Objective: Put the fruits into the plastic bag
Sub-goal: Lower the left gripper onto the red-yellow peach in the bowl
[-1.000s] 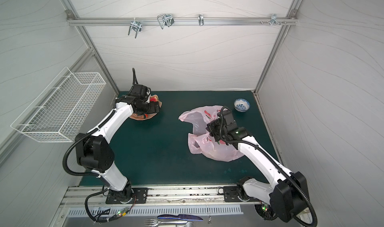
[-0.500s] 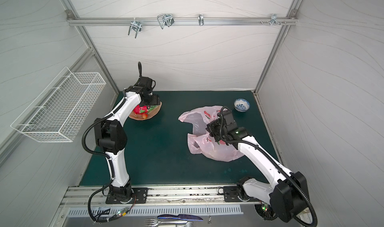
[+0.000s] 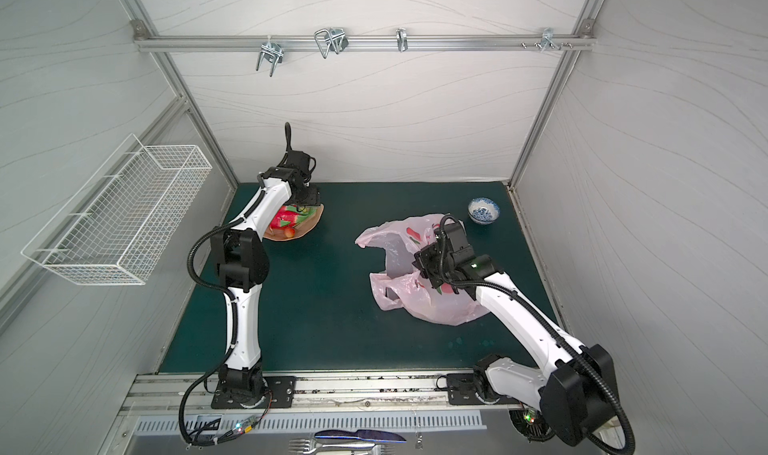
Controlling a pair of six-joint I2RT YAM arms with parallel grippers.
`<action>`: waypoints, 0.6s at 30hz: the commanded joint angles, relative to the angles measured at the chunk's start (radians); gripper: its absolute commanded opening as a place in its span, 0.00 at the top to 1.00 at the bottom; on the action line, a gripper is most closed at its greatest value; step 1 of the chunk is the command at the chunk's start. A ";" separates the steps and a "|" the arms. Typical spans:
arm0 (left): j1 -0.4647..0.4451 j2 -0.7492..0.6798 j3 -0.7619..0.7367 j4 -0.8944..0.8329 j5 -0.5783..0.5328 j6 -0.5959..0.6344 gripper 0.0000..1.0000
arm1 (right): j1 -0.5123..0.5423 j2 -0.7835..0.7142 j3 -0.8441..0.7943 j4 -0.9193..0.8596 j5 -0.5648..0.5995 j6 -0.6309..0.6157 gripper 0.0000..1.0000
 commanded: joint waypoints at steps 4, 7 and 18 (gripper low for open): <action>0.010 0.077 0.112 -0.014 -0.031 0.075 0.21 | -0.003 -0.020 0.013 -0.049 -0.010 0.004 1.00; 0.010 0.095 0.126 -0.013 -0.043 0.096 0.22 | -0.003 -0.016 0.010 -0.049 -0.013 0.002 1.00; 0.021 0.164 0.168 0.019 -0.076 0.168 0.26 | -0.004 0.000 0.014 -0.053 -0.025 -0.007 1.00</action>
